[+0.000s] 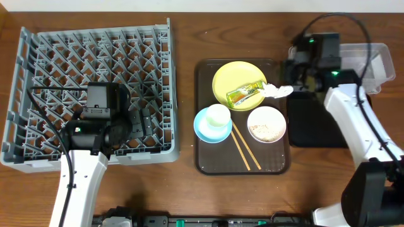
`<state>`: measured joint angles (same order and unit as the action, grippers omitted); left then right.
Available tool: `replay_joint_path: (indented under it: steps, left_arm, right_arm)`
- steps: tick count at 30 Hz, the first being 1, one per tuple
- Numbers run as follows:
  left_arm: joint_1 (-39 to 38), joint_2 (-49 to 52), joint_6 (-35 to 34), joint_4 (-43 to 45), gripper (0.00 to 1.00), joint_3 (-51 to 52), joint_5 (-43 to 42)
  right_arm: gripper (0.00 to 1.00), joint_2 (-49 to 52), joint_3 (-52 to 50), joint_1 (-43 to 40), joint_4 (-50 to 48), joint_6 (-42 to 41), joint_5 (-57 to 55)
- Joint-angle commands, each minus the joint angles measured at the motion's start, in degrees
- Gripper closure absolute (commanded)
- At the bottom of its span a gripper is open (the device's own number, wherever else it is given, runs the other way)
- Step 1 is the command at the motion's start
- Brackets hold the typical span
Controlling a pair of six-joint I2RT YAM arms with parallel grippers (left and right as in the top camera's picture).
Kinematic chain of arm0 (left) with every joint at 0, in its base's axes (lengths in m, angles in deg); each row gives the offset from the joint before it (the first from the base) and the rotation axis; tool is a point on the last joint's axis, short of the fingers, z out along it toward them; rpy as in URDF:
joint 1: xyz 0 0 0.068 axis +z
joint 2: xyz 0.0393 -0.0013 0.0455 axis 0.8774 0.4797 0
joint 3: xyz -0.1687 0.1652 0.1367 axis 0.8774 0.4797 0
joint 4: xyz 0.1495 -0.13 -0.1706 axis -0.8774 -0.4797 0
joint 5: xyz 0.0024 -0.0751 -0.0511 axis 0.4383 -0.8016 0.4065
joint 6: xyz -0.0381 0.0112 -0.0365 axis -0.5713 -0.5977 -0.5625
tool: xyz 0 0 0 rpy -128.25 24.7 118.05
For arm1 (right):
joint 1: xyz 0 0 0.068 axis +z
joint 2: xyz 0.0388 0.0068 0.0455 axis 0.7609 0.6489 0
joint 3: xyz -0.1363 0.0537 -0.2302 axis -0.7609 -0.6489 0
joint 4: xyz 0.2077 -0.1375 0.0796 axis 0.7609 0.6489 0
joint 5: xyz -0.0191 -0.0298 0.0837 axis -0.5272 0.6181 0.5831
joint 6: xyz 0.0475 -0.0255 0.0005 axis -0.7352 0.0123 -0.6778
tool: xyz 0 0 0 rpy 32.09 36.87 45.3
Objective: Sort waste into correct bins and load items into the dishwasher rack
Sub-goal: 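Grasp the tissue with the right gripper and drop it into the clear bin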
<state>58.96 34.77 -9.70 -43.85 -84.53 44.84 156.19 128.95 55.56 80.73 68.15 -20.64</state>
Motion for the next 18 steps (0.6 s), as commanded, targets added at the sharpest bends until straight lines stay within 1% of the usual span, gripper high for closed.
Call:
replay_joint_path:
  steps: [1,4,7,10,15,18]
  left_arm:
    - [-0.2,0.1,-0.1,0.0,0.09,-1.2,0.1]
    - [-0.2,0.1,-0.1,0.0,0.1,-1.2,0.1]
    - [-0.2,0.1,-0.1,0.0,0.09,-1.2,0.1]
    - [-0.2,0.1,-0.1,0.0,0.1,-1.2,0.1]
    - [-0.2,0.1,-0.1,0.0,0.09,-1.2,0.1]
    - [-0.2,0.1,-0.1,0.0,0.1,-1.2,0.1]
  right_arm:
    - [0.51,0.5,0.0,3.2,2.2,7.0,-2.6]
    - [0.42,2.2,-0.6,6.3,2.8,6.9,-8.7]
    - [0.42,4.6,-0.7,8.7,2.7,6.7,-13.0]
    - [0.4,7.8,-0.7,10.2,1.9,4.7,-15.8]
    - [0.47,13.2,-0.7,10.4,-0.9,1.3,-16.0]
    - [0.57,14.4,-0.7,10.4,-3.4,0.4,-16.0]
